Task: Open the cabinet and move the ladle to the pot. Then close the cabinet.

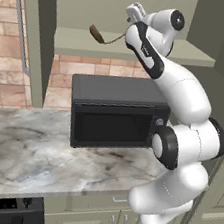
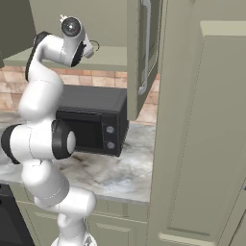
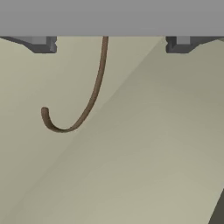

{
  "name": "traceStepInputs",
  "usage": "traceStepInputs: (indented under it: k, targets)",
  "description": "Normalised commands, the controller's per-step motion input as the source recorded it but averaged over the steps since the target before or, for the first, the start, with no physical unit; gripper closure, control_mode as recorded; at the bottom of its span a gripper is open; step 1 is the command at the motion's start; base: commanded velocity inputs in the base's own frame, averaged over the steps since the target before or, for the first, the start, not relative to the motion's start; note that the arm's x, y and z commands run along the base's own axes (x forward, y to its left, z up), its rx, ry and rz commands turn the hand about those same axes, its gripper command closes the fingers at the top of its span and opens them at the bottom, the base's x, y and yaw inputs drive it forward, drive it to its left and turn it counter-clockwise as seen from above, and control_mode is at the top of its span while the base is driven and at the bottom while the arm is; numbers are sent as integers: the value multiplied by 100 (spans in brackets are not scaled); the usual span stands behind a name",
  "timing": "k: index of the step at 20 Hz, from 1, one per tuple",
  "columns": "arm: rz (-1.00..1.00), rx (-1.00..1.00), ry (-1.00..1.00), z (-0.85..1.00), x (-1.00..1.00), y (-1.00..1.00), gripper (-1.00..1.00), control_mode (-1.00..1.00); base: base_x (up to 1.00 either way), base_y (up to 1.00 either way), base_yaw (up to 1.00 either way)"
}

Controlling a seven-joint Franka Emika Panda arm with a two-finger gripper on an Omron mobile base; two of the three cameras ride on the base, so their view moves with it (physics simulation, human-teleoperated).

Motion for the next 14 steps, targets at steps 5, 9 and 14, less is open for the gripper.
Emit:
traceStepInputs:
  k: [5, 9, 14]
  targets:
    - [-1, 0, 0, -7, 37, -4, -100, -100, 0, 0, 0]
    - [0, 0, 0, -11, 44, 0, -100, -100, 0, 0, 0]
    - [0, 1, 2, -3, 45, 0, -100, -100, 0, 0, 0]
